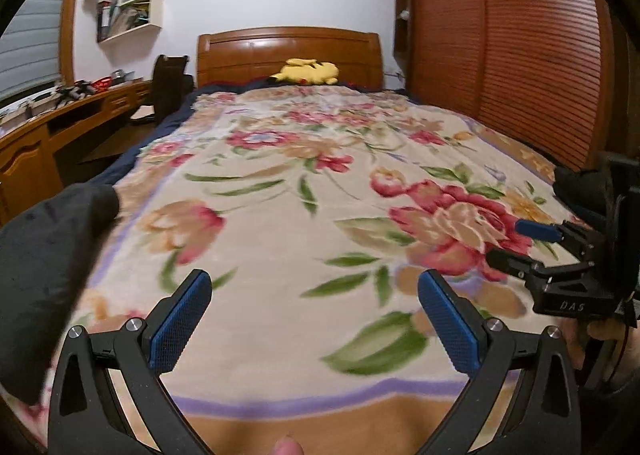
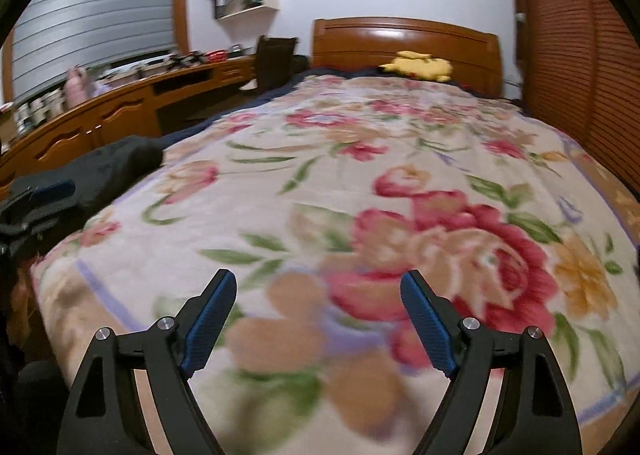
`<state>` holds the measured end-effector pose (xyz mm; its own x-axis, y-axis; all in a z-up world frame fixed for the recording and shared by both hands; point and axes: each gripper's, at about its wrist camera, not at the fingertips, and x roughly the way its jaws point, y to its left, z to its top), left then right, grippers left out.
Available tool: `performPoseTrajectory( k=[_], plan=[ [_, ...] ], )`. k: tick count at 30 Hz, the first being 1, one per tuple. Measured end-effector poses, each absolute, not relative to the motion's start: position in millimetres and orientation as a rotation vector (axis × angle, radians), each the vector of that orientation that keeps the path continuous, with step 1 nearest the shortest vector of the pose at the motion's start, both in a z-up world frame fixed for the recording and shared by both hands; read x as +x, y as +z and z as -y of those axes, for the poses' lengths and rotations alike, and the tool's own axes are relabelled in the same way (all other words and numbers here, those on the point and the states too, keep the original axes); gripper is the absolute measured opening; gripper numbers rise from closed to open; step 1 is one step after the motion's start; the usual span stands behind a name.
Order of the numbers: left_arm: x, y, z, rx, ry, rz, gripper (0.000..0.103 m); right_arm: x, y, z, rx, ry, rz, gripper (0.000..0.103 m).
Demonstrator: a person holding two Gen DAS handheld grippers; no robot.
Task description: Fold large clothes
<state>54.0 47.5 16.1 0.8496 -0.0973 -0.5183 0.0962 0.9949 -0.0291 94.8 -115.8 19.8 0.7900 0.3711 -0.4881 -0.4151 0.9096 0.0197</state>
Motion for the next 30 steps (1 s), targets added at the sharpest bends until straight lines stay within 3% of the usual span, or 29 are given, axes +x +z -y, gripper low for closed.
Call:
performPoseTrajectory(
  k=[12,30],
  plan=[
    [77.3,21.7,17.2,0.008,-0.141,-0.495,0.103,59.1,36.0,156.4,-0.018,0.287,-0.401,0.086],
    [53.4,30.3,7.4,-0.003,-0.079,-0.372,0.103,25.3,29.2,165.1,-0.03,0.245,-0.3,0.086]
  ],
)
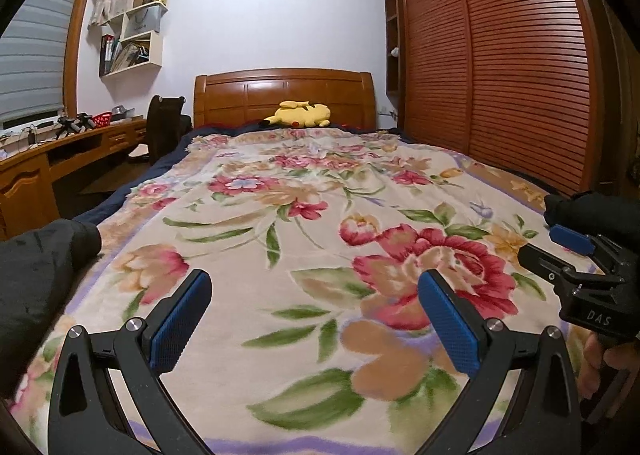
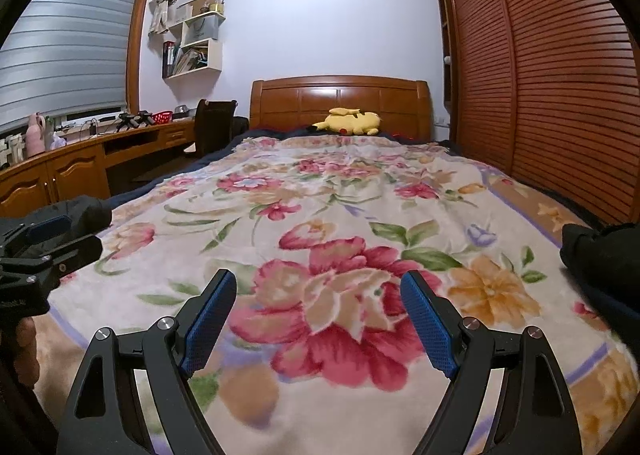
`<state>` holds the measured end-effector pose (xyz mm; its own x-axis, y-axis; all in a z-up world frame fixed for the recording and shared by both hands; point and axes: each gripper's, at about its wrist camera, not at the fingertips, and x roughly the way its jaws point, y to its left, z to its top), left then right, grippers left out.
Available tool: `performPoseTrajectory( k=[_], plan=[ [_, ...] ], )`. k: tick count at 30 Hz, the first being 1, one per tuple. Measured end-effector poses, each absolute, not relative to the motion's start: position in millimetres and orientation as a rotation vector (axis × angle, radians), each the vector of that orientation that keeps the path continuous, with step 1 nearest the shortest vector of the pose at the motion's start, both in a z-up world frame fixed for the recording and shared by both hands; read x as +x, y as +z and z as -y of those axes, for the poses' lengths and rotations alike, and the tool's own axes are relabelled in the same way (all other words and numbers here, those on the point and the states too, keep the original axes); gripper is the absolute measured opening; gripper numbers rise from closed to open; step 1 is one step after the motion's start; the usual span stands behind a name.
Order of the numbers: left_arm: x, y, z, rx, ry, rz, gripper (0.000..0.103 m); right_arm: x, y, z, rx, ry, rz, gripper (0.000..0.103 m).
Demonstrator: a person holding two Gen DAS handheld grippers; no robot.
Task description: Fold large clothes
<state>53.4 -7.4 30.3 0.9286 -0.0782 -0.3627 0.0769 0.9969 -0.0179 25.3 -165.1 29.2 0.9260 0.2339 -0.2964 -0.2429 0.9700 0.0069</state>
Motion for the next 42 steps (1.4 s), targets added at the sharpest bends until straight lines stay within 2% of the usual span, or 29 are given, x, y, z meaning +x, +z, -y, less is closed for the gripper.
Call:
performPoseTrajectory(
  k=[42],
  plan=[
    [53.2,27.5,4.8,-0.01,-0.082,-0.383,0.103,41.3,28.4,178.8,-0.025,0.273,-0.283,0.086]
  ],
)
